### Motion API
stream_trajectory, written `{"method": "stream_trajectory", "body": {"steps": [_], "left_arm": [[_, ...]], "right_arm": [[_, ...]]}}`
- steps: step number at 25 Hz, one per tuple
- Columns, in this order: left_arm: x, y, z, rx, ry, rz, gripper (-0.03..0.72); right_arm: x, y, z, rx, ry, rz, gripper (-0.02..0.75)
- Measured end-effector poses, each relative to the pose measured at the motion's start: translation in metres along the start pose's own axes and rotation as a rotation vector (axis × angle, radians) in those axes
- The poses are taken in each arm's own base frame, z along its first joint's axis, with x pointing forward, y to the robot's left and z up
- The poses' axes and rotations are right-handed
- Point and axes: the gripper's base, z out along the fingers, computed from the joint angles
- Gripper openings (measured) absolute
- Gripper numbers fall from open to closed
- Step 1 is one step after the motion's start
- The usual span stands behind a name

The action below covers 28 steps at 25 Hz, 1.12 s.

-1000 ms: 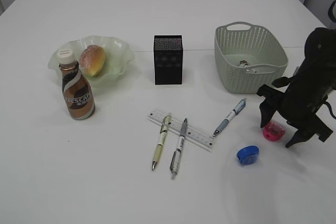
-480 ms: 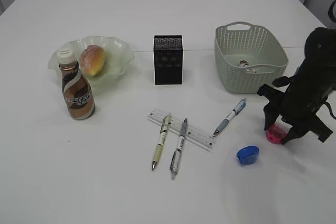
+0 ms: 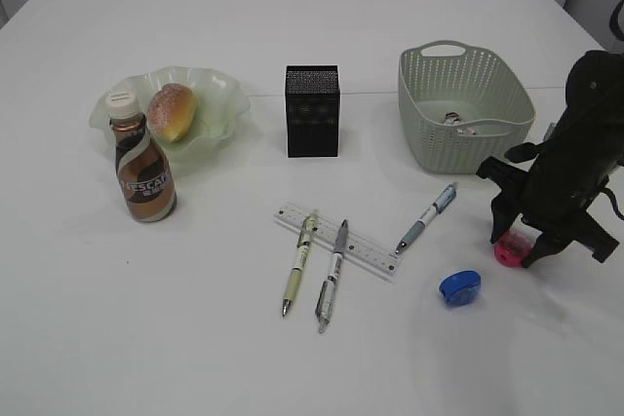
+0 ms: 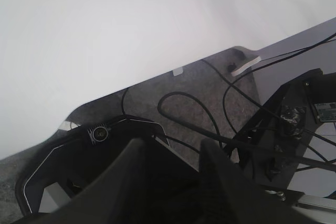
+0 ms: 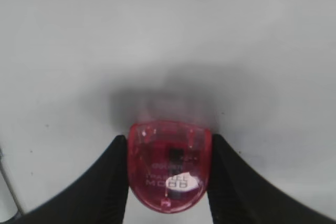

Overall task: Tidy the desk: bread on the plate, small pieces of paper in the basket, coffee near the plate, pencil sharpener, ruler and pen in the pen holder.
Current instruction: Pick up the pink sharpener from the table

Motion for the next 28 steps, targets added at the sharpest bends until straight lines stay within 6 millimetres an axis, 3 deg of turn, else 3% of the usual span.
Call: {"method": "stream_trajectory", "body": {"steps": [7,19,28], "left_arm": [[0.0,0.0,0.0,0.0,0.0,0.0,0.255],[0.0,0.0,0.0,0.0,0.0,0.0,0.254],[0.0,0.0,0.0,0.0,0.0,0.0,0.254]], "right_arm": [[0.001,-0.001,0.0,0.016,0.012,-0.063,0.333],[-0.001,-0.022,-0.005,0.252,0.078,-0.627,0.333],[-0.003,-0.021,-0.015,0.242,0.066,-0.848,0.333]]}}
